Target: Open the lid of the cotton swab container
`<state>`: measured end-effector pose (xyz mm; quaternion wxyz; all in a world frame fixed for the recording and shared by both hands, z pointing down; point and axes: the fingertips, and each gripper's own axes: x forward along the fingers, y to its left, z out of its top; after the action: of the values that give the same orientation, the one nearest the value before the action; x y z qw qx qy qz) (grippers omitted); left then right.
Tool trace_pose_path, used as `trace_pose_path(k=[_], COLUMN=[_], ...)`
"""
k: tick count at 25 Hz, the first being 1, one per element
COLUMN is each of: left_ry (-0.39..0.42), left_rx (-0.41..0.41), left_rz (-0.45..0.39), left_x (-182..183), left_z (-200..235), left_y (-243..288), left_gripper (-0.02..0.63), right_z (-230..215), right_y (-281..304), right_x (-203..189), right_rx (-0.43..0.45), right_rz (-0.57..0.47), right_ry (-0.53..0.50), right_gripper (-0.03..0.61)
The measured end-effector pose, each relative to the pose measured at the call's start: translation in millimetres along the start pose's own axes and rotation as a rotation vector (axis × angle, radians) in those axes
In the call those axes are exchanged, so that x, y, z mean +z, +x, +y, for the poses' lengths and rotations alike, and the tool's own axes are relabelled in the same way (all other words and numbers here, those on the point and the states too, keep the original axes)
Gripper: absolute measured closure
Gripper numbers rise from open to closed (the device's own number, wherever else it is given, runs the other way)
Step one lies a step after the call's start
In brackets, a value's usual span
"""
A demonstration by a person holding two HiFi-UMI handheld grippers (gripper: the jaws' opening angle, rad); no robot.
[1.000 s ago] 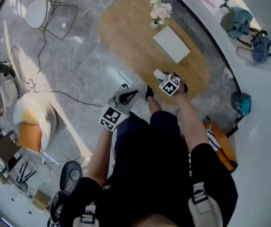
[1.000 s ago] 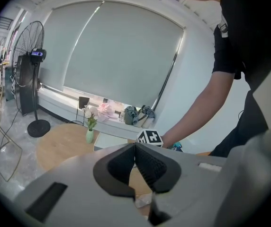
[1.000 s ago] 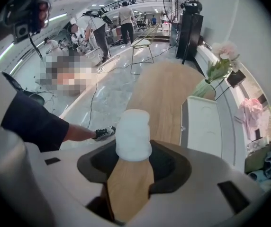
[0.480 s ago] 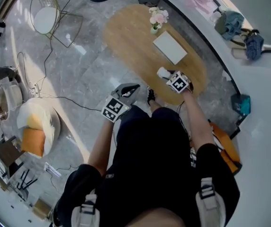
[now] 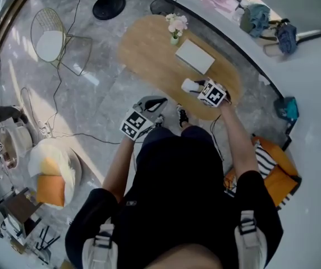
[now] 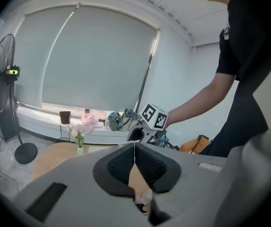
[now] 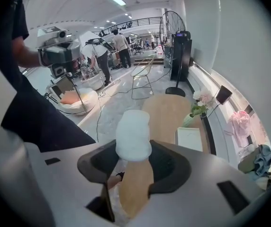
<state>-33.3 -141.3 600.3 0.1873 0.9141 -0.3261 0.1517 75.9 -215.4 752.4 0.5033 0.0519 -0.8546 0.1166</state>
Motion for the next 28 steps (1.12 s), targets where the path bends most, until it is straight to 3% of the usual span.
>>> trace_pose_path(k=[7,12,18,28], left_ry=[0.04,0.072,0.1,0.115], left_rx=[-0.014,-0.036,-0.068,-0.226], left_rz=[-0.035,-0.047,-0.061,-0.094], left_x=[-1,1,0,4], left_z=[4,3,2,-15], left_y=[-25,-43,-56,-68], left_gripper=[0.605,0.543,0.482,0.349], right_z=[40,67,105,155], right_y=[-21,-36,-68,-93], right_x=[46,80,123,150], right_rx=[0.025,0.059,0.095,0.161], right_rz=[-0.049,-0.114,-0.245,-0.266], right_ry=[-0.084,-0.148,-0.126,-0.214], right_gripper=[0.393,0.393,0.393,0.393])
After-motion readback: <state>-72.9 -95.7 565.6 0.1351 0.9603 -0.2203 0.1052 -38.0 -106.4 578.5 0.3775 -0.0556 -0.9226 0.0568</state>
